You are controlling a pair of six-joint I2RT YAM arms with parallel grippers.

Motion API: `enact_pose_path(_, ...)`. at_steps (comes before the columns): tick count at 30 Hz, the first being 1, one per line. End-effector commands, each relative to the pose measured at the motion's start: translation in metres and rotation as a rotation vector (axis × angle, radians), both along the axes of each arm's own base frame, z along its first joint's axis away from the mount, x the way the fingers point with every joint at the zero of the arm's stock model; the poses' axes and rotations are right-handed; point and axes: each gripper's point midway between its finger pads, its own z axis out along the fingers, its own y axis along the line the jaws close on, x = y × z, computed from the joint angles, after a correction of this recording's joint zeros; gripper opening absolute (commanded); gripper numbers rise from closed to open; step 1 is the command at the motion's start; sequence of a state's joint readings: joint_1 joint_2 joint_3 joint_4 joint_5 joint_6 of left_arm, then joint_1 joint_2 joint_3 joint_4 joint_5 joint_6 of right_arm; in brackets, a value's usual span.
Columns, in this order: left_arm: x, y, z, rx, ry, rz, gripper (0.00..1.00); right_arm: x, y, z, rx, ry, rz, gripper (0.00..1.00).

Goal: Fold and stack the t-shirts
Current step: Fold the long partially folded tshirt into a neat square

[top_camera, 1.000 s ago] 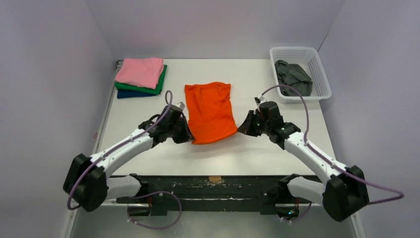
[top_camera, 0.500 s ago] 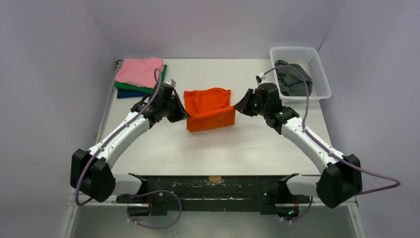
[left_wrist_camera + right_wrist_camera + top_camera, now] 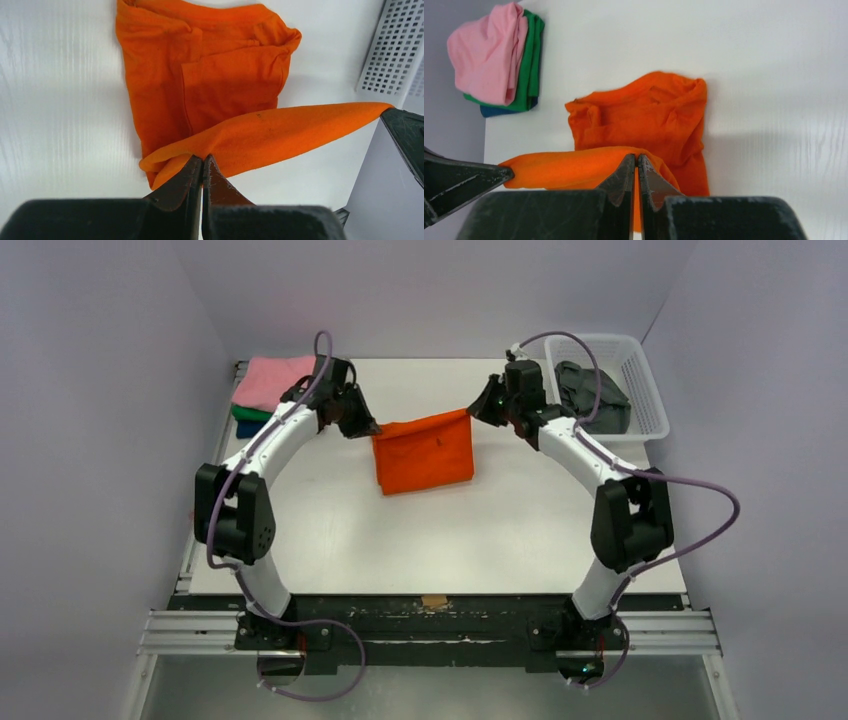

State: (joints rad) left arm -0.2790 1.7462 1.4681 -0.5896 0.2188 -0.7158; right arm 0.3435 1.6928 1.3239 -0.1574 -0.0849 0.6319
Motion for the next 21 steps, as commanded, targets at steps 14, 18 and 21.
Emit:
enact_pose_path(14,0.095,0.028,-0.058,-0.002,0.099,0.093,0.24,0.125,0.031,-0.042,0.085,-0.038,0.137,0.09)
enact_pose_path(18,0.097,0.032,-0.046,-0.020,0.093,0.090,0.65,0.136,0.033,-0.041,0.044,-0.012,0.160,0.50)
enact_pose_path(21,0.079,0.035,-0.049,-0.020,0.084,0.091,0.93,0.124,0.016,-0.020,0.012,-0.068,0.086,0.87)
